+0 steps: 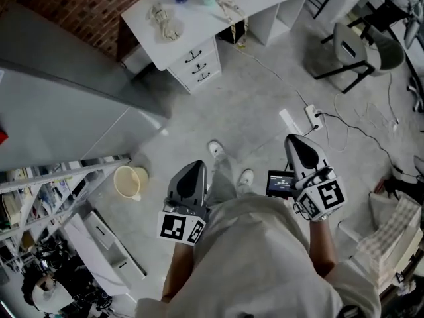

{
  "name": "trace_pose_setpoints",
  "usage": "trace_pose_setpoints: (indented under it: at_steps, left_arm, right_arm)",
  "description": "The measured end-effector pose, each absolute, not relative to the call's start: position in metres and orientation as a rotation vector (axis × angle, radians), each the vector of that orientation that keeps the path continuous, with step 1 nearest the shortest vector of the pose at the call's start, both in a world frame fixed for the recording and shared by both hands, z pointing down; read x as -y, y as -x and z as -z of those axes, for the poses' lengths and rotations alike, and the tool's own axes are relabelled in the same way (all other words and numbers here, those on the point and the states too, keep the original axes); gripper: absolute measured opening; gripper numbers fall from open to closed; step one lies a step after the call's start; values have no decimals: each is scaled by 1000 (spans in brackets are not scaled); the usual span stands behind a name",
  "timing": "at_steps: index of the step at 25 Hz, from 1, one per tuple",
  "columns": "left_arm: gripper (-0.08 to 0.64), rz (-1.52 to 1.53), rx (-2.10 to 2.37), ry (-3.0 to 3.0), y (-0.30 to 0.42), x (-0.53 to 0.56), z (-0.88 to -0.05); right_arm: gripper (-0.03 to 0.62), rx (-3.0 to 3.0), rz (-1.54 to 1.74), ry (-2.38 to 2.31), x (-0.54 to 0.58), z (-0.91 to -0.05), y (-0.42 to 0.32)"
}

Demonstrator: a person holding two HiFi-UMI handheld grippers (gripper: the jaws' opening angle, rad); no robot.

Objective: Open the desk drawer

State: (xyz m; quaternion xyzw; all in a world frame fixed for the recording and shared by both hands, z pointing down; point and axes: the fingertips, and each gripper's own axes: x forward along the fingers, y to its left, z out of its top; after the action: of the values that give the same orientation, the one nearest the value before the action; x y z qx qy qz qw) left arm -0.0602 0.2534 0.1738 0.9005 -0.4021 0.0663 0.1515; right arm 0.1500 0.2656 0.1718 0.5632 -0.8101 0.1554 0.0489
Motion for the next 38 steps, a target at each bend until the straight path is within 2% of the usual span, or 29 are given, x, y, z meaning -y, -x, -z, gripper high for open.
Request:
trace_pose_setpoints:
  at_steps: [9, 17, 22, 34, 38]
  left_arm:
    - [6, -91, 1012, -2652, 27, -125, -167]
    - [6, -84, 1068, -2698, 53, -26, -152]
    - [6, -25, 1240, -2615, 70, 6, -150]
    - [6, 50, 1602, -2344, 24, 42, -160]
    - [6, -15, 1684, -2267, 23, 36, -177]
  right_arm:
    - [28, 2362, -428, -1719, -177, -164, -149]
    - [29, 2407, -346, -1786, -75, -130, -150]
    - [28, 2467, -452, -1737, -36, -134, -160]
    - [28, 2655, -950, -1374, 98, -188, -205]
    - [28, 2666, -986, -1209, 132, -214, -198]
